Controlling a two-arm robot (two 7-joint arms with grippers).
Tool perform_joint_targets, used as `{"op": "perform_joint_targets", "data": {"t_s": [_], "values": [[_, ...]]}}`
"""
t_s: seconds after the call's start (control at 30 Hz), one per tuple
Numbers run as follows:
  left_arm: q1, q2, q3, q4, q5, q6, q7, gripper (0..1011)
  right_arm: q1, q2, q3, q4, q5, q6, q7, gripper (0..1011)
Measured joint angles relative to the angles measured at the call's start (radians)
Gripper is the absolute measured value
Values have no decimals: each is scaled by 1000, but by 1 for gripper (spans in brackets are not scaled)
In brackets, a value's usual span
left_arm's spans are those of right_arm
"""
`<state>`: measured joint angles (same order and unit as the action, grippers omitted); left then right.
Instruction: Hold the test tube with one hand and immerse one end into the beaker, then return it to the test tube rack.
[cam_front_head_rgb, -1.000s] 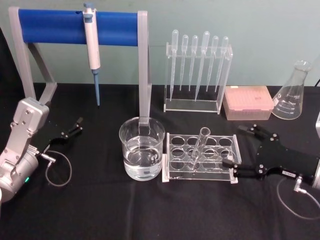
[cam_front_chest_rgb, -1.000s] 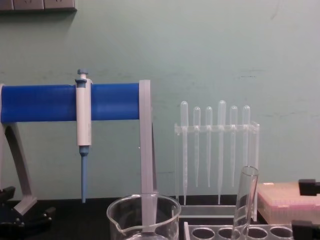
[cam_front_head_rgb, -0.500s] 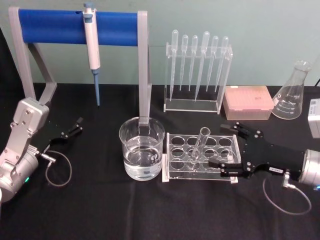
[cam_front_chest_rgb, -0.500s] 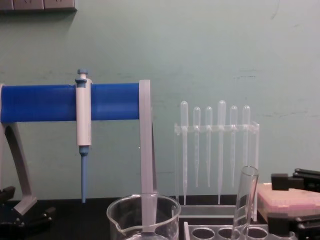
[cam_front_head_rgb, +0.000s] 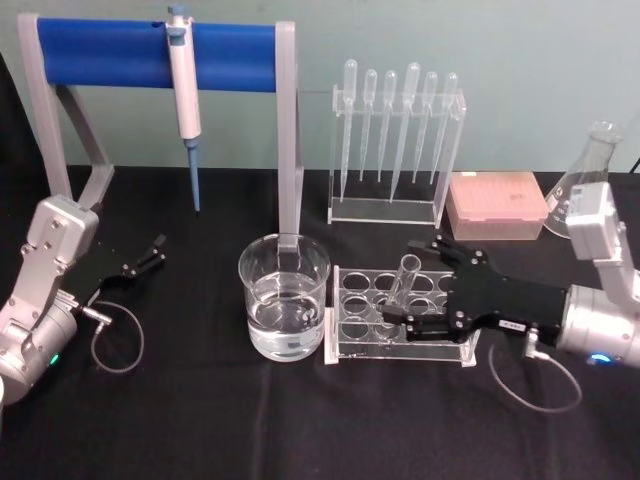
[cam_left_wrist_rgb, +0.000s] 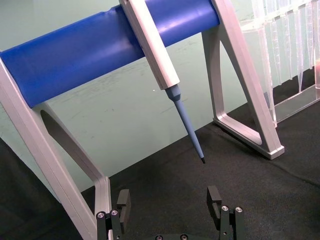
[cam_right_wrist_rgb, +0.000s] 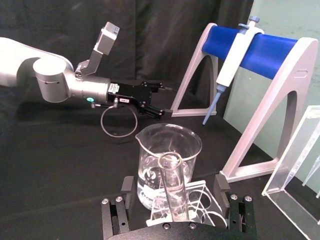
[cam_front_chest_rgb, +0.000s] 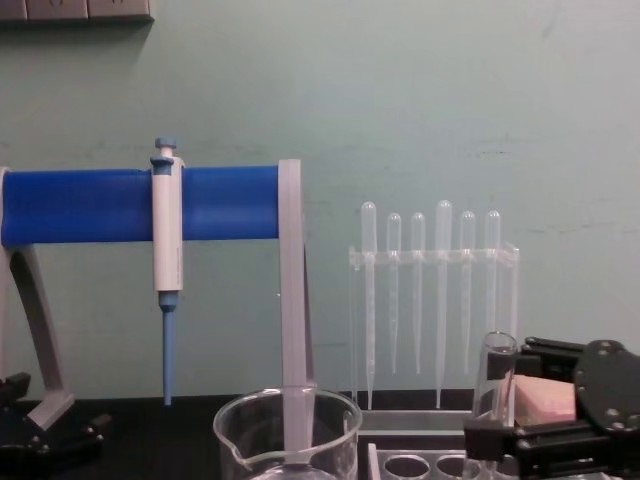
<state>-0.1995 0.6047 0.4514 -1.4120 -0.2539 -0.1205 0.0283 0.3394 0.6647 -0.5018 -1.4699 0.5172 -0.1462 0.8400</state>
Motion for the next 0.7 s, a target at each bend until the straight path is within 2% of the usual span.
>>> {"op": "perform_joint_targets", "data": {"t_s": [0.3, 0.6, 0.7], "values": [[0, 0, 0, 0, 0, 0, 0, 1000, 43, -36, -32, 51, -15, 2, 1, 1004], [0, 0, 0, 0, 0, 0, 0, 1000, 40, -32, -29, 46, -15, 2, 1, 1004], [0, 0, 0, 0, 0, 0, 0, 1000, 39, -32, -28, 44, -14, 2, 0, 947]]}}
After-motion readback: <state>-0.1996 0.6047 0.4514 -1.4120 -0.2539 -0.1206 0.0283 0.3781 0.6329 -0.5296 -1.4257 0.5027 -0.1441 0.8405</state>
